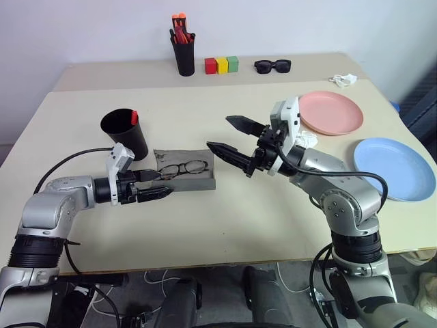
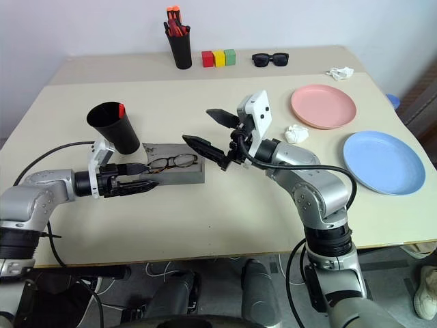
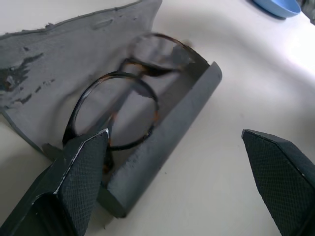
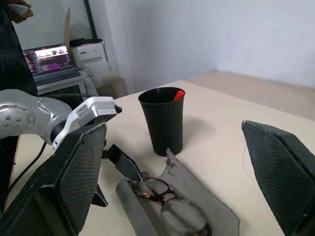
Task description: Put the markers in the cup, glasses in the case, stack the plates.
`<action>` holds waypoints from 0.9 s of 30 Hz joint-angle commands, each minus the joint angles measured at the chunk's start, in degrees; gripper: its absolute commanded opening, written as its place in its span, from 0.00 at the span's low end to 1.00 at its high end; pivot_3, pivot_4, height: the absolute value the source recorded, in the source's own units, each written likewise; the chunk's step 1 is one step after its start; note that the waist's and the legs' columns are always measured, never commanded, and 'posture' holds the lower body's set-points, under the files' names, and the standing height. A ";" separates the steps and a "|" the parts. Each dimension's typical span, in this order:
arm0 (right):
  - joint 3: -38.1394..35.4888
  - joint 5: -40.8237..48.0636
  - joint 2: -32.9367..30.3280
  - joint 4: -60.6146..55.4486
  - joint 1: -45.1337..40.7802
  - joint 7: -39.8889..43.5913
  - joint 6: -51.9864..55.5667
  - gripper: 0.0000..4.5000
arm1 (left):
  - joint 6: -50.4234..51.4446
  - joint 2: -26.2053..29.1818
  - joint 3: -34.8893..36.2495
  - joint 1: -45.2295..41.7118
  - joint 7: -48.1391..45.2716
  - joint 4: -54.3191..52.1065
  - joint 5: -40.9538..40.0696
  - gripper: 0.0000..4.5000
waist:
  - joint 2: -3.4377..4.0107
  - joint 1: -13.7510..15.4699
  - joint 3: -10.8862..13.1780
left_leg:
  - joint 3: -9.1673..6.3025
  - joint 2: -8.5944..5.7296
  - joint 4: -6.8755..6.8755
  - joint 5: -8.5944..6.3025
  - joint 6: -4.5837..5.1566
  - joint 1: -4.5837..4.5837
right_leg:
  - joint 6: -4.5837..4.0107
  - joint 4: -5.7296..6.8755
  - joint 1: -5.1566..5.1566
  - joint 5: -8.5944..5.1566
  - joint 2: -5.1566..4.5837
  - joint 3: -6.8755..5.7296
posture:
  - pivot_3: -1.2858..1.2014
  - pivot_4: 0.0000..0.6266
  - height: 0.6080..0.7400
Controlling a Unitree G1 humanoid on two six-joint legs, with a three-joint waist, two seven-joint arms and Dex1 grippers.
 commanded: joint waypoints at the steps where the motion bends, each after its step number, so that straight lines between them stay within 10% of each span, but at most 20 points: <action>1: -0.14 0.08 -0.12 -1.36 -0.91 -0.26 -1.16 0.99 | -2.33 -0.38 1.99 -1.36 -0.91 -0.78 -0.84 1.00 | 0.00 0.01 0.00 | 0.00 0.00 0.00 0.00 0.00 0.00 | 0.00 0.00 0.00 0.00 0.00 0.00 | 0.52 0.24 1.00; 14: -0.73 0.56 -0.63 -0.84 -1.11 0.56 -1.40 0.99 | -9.31 -1.64 2.66 -6.42 -0.57 1.44 0.41 1.00 | 0.00 0.16 0.00 | 0.00 -0.01 0.01 0.00 0.00 -0.01 | 0.00 -0.01 0.00 0.00 0.00 0.00 | 0.52 0.24 1.00; 21: -0.62 -2.59 -15.77 -1.58 6.09 12.67 -4.13 0.99 | -13.91 -5.67 0.63 -11.51 1.48 4.52 3.28 1.00 | -0.03 1.33 -0.01 | 0.02 -0.04 0.03 0.00 0.01 -0.02 | 0.03 -0.13 0.08 0.01 -0.02 -0.01 | 0.52 0.24 1.00; 27: -2.69 -2.85 -21.54 -3.79 10.30 15.55 -6.41 1.00 | -18.86 -10.43 -1.33 -17.59 3.45 12.09 7.46 0.50 | -0.08 1.47 0.01 | 0.07 -0.02 0.10 0.00 0.02 -0.01 | 0.03 -0.17 0.12 0.01 -0.01 0.00 | 0.52 0.24 1.00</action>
